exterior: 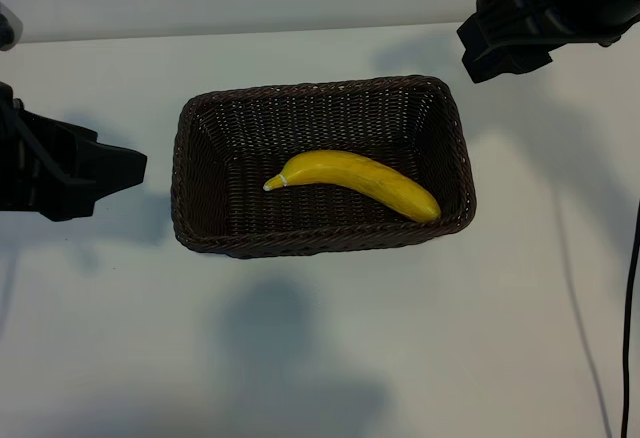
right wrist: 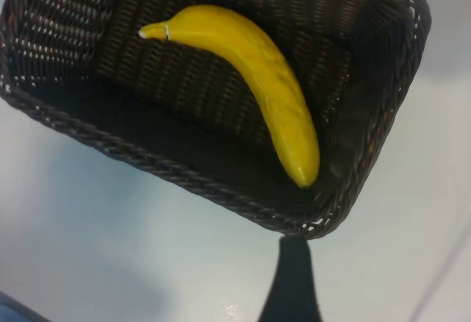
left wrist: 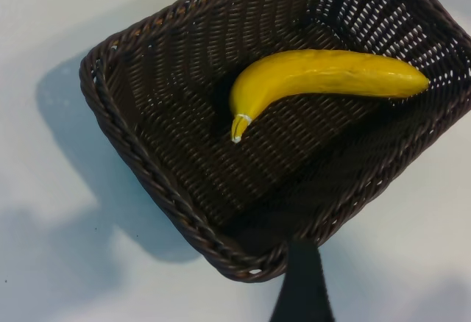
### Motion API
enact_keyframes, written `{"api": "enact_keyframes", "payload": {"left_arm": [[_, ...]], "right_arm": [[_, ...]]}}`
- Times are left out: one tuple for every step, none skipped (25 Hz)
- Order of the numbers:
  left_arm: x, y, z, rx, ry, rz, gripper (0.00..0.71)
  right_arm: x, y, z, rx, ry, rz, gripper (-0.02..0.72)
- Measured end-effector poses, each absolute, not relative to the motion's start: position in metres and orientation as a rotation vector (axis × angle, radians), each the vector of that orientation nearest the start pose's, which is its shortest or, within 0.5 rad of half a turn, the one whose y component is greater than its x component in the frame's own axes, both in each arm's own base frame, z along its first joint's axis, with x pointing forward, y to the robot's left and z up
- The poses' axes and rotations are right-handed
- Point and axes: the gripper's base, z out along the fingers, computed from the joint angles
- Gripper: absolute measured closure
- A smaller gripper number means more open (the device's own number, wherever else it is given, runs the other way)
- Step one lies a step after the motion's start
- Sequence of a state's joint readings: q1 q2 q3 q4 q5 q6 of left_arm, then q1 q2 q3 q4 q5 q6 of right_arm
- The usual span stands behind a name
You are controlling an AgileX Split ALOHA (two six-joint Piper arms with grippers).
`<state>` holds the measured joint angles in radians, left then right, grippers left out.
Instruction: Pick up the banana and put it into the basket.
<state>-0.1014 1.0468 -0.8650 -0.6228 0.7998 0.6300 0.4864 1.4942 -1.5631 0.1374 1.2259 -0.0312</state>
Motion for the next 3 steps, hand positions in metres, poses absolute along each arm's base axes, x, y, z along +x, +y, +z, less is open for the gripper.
{"api": "enact_keyframes", "payload": {"left_arm": [[0.1970, -0.0583, 0.3262, 0.514, 2.261, -0.475, 0.136], [0.1970, -0.0583, 0.3262, 0.514, 2.261, -0.475, 0.136], [0.1970, -0.0583, 0.3262, 0.514, 2.261, -0.475, 0.136]], "right_arm": [[0.2639, 0.1528, 0.3892, -0.665, 2.581, 0.337, 0.107], [0.2639, 0.1528, 0.3892, -0.665, 2.581, 0.337, 0.107], [0.2639, 0.1528, 0.3892, -0.665, 2.581, 0.337, 0.107]]}}
